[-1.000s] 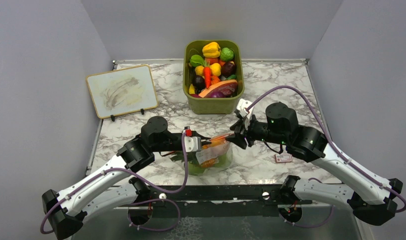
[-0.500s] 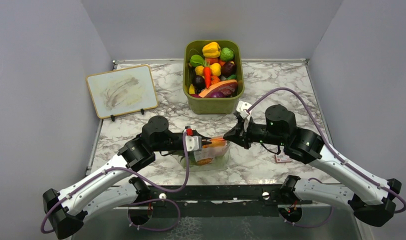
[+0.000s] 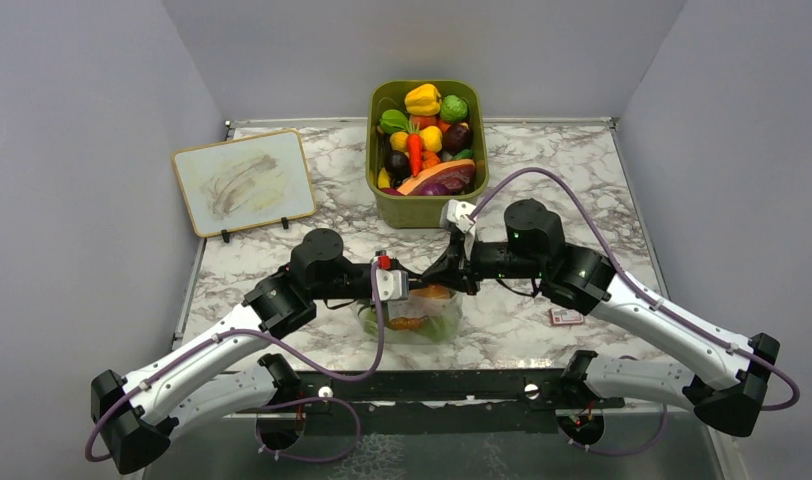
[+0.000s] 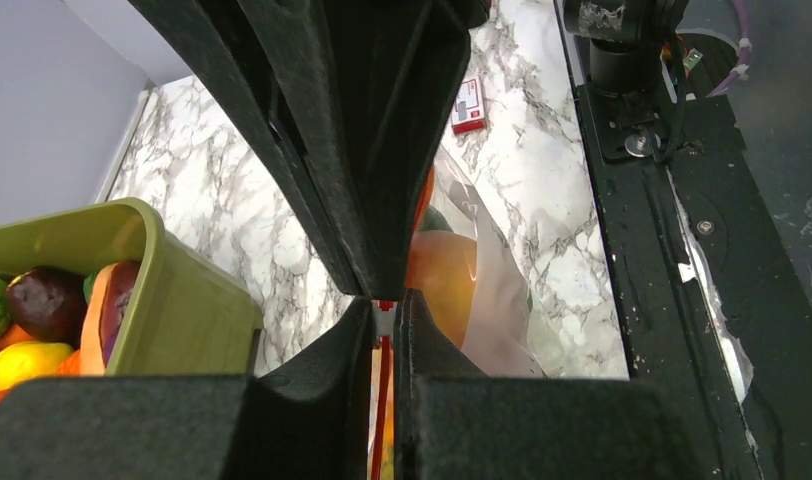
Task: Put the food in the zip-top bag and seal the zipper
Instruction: Adjust the zipper food storage bag at the center of the board.
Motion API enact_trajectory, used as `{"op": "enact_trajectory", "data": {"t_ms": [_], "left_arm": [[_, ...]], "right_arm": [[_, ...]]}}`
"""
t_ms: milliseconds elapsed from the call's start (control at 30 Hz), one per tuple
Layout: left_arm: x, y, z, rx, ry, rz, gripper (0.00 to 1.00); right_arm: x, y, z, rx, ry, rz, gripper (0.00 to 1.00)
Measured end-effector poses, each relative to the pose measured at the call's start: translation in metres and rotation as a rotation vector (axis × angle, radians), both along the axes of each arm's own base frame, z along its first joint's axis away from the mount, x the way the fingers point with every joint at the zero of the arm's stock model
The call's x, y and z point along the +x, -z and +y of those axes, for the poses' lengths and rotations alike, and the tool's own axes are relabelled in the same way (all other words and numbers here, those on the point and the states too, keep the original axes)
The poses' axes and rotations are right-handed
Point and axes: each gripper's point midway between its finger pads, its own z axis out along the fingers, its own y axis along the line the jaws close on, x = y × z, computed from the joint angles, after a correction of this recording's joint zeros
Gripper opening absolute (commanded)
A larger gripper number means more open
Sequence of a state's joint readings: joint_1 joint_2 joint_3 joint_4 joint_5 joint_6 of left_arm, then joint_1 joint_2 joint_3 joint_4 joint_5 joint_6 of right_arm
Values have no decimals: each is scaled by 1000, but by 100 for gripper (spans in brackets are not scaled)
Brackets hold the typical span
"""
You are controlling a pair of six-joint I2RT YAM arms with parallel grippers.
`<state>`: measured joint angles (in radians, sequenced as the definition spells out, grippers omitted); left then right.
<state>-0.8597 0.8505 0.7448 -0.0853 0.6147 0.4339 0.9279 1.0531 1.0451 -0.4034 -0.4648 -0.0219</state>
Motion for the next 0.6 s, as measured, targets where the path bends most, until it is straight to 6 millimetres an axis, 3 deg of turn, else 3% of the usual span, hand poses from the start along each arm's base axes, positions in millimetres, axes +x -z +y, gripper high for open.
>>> {"op": "enact_trajectory", "data": {"t_ms": [200,433,600], "left_arm": [[-1,-1,0,-8,4,-14,0],[-2,-2,1,-19,6,-25,0],[-2,-2,1,-19,8,-25,0]], "right_arm": [[1,-35,-6,103,39,-68,1],[4,-100,-27,271,128,-202,1],[12,-117,-47,337,253,-225,1]]}}
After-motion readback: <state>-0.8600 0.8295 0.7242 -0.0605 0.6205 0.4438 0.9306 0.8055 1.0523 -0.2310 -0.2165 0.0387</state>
